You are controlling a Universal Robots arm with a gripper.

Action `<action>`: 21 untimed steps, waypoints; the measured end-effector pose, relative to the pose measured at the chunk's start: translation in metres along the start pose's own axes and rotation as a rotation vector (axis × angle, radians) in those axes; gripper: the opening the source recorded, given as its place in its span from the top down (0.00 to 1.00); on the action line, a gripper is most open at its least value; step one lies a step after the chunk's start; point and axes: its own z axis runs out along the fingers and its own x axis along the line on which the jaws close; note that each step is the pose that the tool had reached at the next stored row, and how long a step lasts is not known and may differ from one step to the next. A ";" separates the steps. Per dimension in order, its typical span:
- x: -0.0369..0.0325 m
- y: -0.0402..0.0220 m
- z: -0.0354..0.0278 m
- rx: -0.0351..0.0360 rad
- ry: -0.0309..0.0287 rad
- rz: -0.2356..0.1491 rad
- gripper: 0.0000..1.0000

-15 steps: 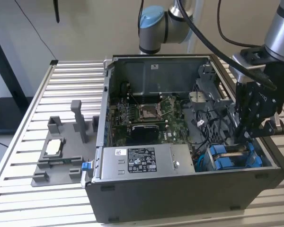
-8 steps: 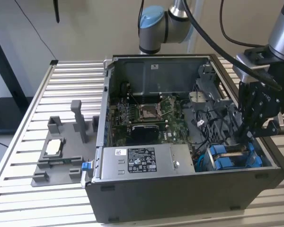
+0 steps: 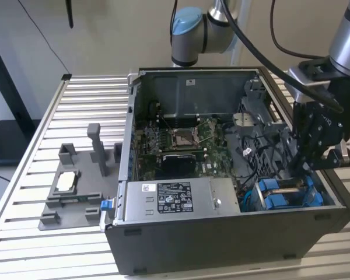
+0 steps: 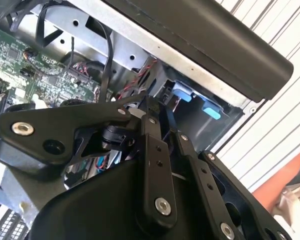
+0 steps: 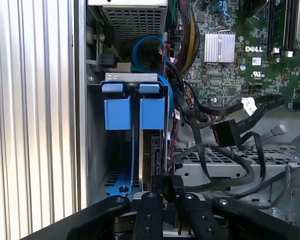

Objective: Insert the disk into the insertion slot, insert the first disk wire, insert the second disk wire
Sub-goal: 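Insert the first disk wire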

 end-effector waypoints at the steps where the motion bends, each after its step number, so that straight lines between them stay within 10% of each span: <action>1: 0.0006 0.0008 0.0003 0.0016 -0.0007 0.000 0.81; 7: 0.0021 0.0016 0.0021 0.0132 -0.0272 0.004 0.81; 21: 0.0068 0.0016 0.0047 0.0131 -0.0278 0.013 0.81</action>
